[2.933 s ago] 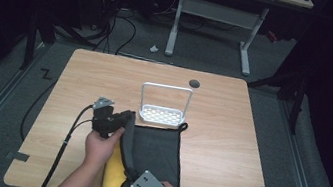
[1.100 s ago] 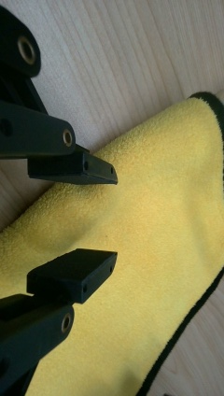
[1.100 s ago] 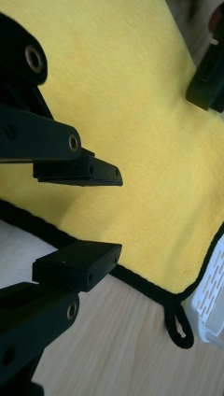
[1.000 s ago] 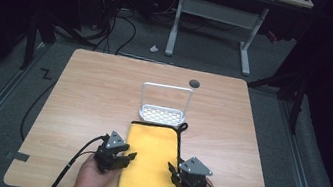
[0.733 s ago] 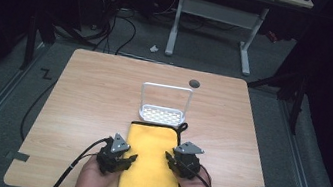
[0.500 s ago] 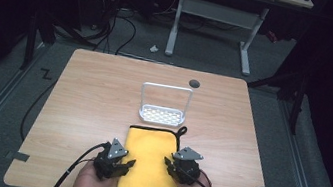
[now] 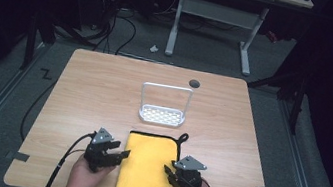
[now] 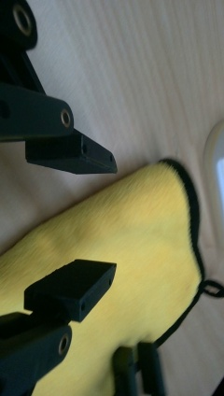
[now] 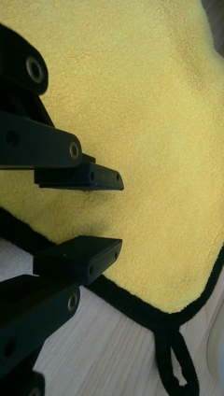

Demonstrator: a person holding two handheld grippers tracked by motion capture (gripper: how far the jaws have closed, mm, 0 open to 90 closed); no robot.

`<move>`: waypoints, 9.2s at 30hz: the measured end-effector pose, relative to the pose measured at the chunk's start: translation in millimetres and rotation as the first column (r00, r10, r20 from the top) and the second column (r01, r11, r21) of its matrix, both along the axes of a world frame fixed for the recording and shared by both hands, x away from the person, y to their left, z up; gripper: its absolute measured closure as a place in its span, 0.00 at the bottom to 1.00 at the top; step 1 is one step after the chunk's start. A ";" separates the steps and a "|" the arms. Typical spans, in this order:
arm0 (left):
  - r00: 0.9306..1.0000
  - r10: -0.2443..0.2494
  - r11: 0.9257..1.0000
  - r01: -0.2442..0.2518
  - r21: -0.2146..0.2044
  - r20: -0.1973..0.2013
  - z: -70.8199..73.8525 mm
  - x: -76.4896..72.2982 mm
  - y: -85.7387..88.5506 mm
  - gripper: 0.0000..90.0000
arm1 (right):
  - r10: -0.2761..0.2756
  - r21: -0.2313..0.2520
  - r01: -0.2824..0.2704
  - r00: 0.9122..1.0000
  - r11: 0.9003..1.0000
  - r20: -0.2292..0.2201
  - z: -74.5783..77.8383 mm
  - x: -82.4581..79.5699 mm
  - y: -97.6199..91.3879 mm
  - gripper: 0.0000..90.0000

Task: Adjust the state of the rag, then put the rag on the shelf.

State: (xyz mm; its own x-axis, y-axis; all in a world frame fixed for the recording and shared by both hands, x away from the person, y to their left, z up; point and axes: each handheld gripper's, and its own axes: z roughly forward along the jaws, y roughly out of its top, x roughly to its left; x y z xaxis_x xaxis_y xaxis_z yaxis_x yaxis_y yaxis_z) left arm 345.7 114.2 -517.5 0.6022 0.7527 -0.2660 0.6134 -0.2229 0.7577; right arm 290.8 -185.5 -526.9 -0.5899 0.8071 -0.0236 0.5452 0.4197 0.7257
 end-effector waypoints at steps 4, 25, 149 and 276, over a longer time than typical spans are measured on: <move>0.999 0.024 0.999 -0.025 -0.039 -0.027 -1.2 22.9 -5.1 0.45 | 0.004 -0.003 -0.004 1.000 1.000 0.004 -0.3 -0.1 0.1 0.74; 1.000 0.021 1.000 -0.020 0.015 -0.011 -18.8 35.4 -22.3 0.85 | -0.082 0.038 0.080 0.996 0.996 0.038 10.5 14.8 -10.1 0.63; 0.877 0.119 0.973 -0.010 -0.229 0.466 200.3 52.2 -11.4 0.95 | -0.194 0.237 0.079 0.837 0.968 0.512 205.2 73.5 4.1 0.89; 0.996 0.019 0.998 -0.014 -0.055 0.093 50.8 168.4 -34.1 0.92 | -0.166 0.258 0.129 0.978 0.957 0.123 72.3 206.0 -46.2 0.77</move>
State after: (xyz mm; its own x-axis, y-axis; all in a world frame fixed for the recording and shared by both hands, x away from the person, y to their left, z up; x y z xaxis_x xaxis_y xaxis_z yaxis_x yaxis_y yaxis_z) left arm 514.1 80.1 -466.7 0.6137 0.7489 -0.2501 0.5429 -0.1702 0.8224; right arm 496.9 -231.6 -454.7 -0.4690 0.8759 0.1134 0.4712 0.1396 0.8709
